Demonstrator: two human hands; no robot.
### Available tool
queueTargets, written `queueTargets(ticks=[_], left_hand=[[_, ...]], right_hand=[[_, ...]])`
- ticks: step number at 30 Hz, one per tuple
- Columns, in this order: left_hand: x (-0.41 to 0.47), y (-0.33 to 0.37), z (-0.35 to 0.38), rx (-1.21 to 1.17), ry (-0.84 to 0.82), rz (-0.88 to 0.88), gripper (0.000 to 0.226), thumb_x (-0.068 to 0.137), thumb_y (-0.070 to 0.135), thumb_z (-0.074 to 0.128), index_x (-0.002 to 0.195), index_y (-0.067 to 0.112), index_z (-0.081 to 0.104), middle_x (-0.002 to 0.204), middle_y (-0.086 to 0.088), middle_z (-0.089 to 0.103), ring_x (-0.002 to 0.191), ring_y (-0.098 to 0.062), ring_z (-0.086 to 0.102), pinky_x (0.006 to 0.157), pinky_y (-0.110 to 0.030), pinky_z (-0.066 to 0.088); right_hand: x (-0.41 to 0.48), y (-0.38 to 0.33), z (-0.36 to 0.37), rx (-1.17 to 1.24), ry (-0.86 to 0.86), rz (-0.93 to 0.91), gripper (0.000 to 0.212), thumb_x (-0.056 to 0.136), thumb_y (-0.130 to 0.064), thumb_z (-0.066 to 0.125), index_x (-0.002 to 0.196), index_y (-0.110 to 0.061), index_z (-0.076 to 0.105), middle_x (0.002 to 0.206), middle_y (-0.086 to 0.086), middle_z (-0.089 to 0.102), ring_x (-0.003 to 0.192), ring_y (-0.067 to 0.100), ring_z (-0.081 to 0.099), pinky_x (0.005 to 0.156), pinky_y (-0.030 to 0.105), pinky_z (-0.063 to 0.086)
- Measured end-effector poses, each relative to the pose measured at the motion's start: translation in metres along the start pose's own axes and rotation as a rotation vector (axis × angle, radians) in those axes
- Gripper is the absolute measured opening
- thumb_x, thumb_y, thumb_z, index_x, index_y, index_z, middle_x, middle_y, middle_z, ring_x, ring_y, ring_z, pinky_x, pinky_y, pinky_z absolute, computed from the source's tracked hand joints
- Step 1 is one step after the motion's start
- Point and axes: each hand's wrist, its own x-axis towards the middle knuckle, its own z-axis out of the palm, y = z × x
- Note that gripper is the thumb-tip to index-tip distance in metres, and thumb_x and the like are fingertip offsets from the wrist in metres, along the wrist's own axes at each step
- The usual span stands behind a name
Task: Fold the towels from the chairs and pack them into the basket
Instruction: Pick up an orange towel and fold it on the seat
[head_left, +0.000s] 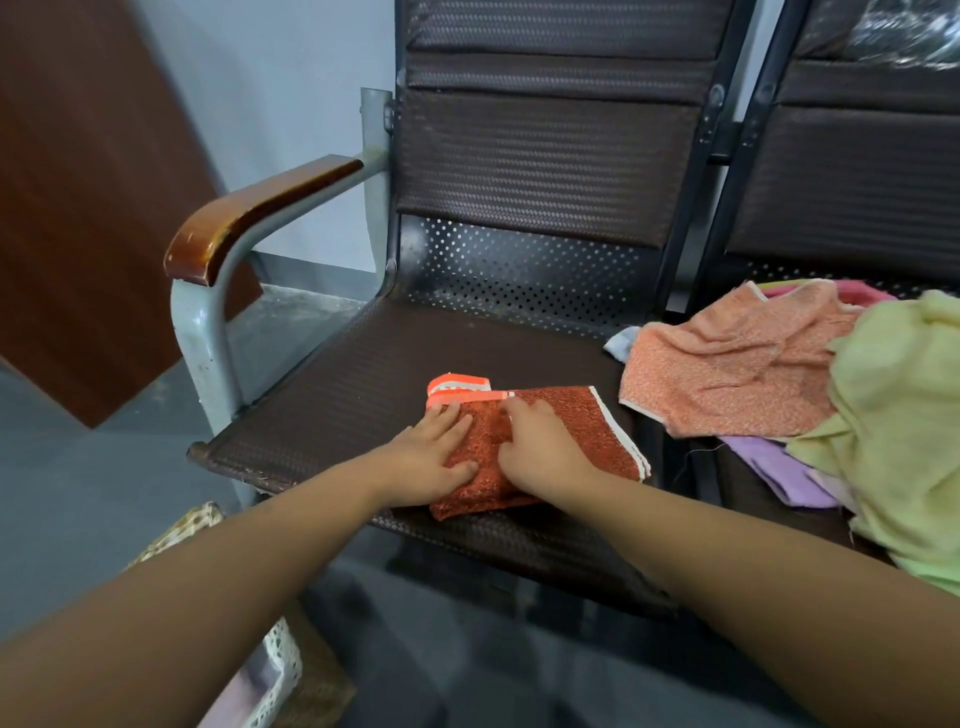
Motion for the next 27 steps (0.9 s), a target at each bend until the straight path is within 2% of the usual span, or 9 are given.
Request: queueTargets(ticks=[4, 8, 11, 14, 17, 20, 22, 25, 27], left_hand=[[0.001, -0.002, -0.001, -0.190, 0.097, 0.002, 0.072, 0.102, 0.044, 0.048, 0.159, 0.014, 0.015, 0.167, -0.001, 0.000, 0.153, -0.017, -0.001, 0.119, -0.025, 0.001], [0.010, -0.007, -0.004, -0.548, 0.442, -0.294, 0.052, 0.092, 0.034, 0.065, 0.133, 0.007, 0.049, 0.132, -0.012, 0.050, 0.117, -0.026, 0.057, 0.102, -0.032, 0.044], [0.014, -0.009, -0.010, -0.972, 0.317, -0.459, 0.041, 0.085, 0.029, 0.071, 0.114, 0.000, 0.062, 0.108, -0.013, 0.068, 0.087, -0.020, 0.066, 0.065, -0.030, 0.056], [0.002, -0.008, -0.018, -1.076, 0.297, -0.488, 0.051, 0.068, 0.035, 0.076, 0.104, 0.000, 0.068, 0.094, -0.016, 0.071, 0.075, -0.025, 0.064, 0.061, -0.031, 0.049], [-0.013, -0.009, -0.034, -1.122, 0.376, -0.489, 0.031, 0.077, 0.024, 0.076, 0.096, 0.001, 0.070, 0.086, -0.013, 0.072, 0.070, -0.023, 0.066, 0.062, -0.027, 0.051], [-0.028, -0.011, -0.051, -1.081, 0.482, -0.479, 0.015, 0.084, 0.020, 0.072, 0.082, 0.006, 0.069, 0.075, -0.009, 0.069, 0.058, -0.018, 0.063, 0.050, -0.021, 0.047], [-0.031, -0.008, -0.057, -1.166, 0.504, -0.443, 0.023, 0.086, 0.026, 0.072, 0.089, 0.003, 0.070, 0.083, -0.013, 0.071, 0.061, -0.021, 0.063, 0.055, -0.025, 0.050], [-0.031, 0.006, -0.059, -1.378, 0.304, -0.332, 0.034, 0.098, 0.039, 0.058, 0.098, 0.006, 0.064, 0.080, -0.007, 0.065, 0.062, -0.016, 0.058, 0.054, -0.026, 0.049], [-0.027, 0.014, -0.056, -1.377, 0.188, -0.277, 0.030, 0.103, 0.034, 0.049, 0.100, 0.007, 0.061, 0.079, -0.006, 0.064, 0.062, -0.013, 0.055, 0.054, -0.024, 0.047]], right_hand=[[0.005, 0.016, 0.003, -0.262, -0.149, -0.085, 0.052, 0.103, -0.032, 0.035, 0.154, -0.019, 0.035, 0.164, 0.008, 0.023, 0.151, 0.026, 0.020, 0.124, 0.046, 0.014], [0.010, 0.029, 0.005, -0.194, -0.223, -0.089, 0.055, 0.108, -0.039, 0.025, 0.160, -0.021, 0.018, 0.168, -0.001, 0.007, 0.155, 0.016, 0.003, 0.124, 0.043, -0.005], [0.010, 0.024, 0.012, -0.152, -0.223, -0.072, 0.056, 0.108, -0.039, 0.024, 0.160, -0.020, 0.017, 0.168, 0.001, 0.006, 0.155, 0.016, 0.001, 0.124, 0.042, -0.006], [0.013, 0.005, 0.018, -0.027, -0.226, -0.049, 0.054, 0.109, -0.036, 0.025, 0.159, -0.018, 0.021, 0.168, 0.001, 0.008, 0.155, 0.016, 0.002, 0.124, 0.040, -0.007], [0.013, -0.024, 0.026, 0.214, -0.239, -0.027, 0.050, 0.109, -0.034, 0.029, 0.154, -0.012, 0.035, 0.164, 0.003, 0.024, 0.153, 0.019, 0.017, 0.125, 0.039, 0.002], [0.016, -0.046, 0.036, 0.916, -0.277, 0.199, 0.060, 0.102, -0.054, 0.041, 0.130, -0.005, 0.062, 0.133, 0.007, 0.063, 0.125, 0.022, 0.056, 0.117, 0.040, 0.034], [0.022, -0.051, 0.029, 1.252, -0.330, 0.319, 0.074, 0.099, -0.065, 0.034, 0.129, -0.003, 0.058, 0.119, 0.011, 0.066, 0.111, 0.023, 0.061, 0.109, 0.041, 0.043], [0.022, -0.033, 0.004, 1.352, -0.360, 0.405, 0.084, 0.094, -0.075, 0.028, 0.130, -0.004, 0.055, 0.112, 0.016, 0.069, 0.100, 0.030, 0.066, 0.091, 0.043, 0.053], [0.017, -0.020, -0.010, 1.311, -0.370, 0.437, 0.070, 0.094, -0.065, 0.048, 0.130, -0.006, 0.060, 0.114, 0.017, 0.072, 0.105, 0.032, 0.069, 0.093, 0.045, 0.054]])
